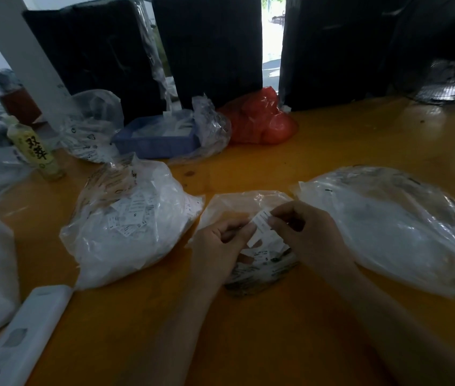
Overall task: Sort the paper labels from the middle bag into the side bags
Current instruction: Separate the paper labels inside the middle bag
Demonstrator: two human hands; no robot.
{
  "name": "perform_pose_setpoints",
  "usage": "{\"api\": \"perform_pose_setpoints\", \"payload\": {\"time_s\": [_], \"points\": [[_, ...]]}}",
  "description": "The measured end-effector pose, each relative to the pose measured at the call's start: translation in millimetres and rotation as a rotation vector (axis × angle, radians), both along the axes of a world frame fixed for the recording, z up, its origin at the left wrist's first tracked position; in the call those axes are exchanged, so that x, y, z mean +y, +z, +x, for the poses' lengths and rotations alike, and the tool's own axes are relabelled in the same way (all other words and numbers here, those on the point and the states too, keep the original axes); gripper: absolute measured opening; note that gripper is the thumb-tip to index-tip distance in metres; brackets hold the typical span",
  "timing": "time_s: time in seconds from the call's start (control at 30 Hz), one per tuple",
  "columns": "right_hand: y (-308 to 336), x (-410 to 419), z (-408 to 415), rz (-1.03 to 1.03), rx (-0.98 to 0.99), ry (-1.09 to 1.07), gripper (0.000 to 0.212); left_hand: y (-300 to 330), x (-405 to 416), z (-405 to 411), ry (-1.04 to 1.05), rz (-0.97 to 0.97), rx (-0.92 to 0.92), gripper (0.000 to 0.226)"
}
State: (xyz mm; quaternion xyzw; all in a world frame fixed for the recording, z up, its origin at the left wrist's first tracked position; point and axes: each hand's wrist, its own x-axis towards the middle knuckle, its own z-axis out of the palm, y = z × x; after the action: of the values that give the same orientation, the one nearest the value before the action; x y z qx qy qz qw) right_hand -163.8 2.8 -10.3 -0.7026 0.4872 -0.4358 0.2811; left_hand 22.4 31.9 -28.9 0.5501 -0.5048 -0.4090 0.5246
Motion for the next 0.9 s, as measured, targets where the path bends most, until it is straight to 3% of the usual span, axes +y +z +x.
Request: {"api": "perform_pose_setpoints", "payload": {"time_s": [0.27, 0.63, 0.9], "points": [[-1, 1, 1, 0.055, -0.056, 0.030, 0.019, 3, 1, 0, 0.003, 0.026, 0.038, 0.021], [0, 6, 6, 0.027, -0.085, 0.072, 0.003, 10, 3, 0, 0.005, 0.024, 0.096, 0.009], [4, 8, 8, 0.004, -0.040, 0.102, 0.003, 9, 2, 0, 0.023, 0.034, 0.045, 0.016]]}}
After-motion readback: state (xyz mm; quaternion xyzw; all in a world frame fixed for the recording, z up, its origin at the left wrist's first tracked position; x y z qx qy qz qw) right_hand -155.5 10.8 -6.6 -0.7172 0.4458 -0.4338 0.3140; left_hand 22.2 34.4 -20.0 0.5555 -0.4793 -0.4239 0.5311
